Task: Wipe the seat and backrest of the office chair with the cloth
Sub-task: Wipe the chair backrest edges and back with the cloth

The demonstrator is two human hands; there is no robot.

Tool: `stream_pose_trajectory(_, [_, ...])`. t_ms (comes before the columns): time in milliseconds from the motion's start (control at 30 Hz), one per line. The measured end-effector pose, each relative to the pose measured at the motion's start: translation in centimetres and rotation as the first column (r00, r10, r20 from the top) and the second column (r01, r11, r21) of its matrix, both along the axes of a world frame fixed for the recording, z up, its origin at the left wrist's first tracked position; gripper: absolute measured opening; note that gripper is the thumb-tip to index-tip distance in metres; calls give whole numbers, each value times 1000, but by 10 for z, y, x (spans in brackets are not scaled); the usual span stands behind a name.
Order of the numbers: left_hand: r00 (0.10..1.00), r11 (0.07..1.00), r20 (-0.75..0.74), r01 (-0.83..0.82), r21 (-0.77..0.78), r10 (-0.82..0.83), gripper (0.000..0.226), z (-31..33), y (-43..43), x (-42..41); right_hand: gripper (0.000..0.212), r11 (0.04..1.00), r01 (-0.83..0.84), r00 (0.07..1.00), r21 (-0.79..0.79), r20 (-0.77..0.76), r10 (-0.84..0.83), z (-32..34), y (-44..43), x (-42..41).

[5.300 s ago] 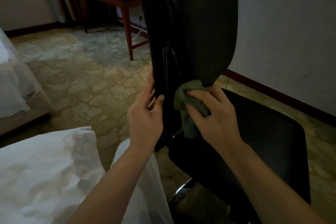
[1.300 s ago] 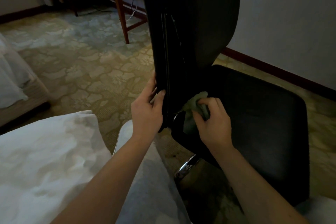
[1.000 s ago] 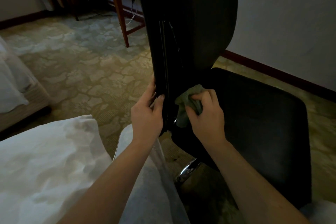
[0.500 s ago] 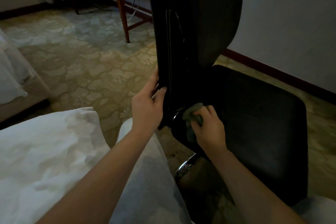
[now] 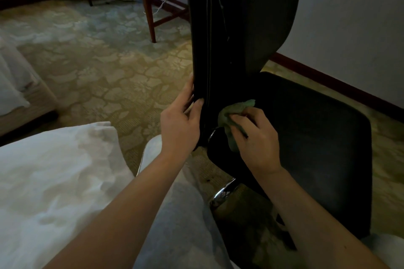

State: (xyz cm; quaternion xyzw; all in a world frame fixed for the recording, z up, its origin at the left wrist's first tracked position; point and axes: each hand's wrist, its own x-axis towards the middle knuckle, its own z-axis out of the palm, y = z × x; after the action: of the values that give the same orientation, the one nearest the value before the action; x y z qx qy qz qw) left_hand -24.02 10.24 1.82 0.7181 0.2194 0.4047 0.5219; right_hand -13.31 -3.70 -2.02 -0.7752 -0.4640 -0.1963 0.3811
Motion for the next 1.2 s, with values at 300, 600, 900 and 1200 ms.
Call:
stream_pose_trajectory(300, [1000, 1000, 0, -19, 7, 19, 55, 2, -3, 1, 21, 999, 22, 988, -49, 153, -15, 1, 5, 3])
stream_pose_trajectory(600, [1000, 1000, -2, -27, 6, 27, 55, 5, -6, 1, 7, 977, 121, 982, -177, 162, -92, -20, 12, -6])
stream_pose_trajectory(900, [999, 998, -13, -43, 45, 44, 54, 4, -6, 1, 26, 997, 40, 999, -61, 32, -38, -18, -5, -20])
stream_pose_trajectory(1200, [1000, 1000, 8, -19, 7, 19, 55, 4, -4, 1, 16, 990, 116, 981, -85, 166, -101, -15, 12, -5])
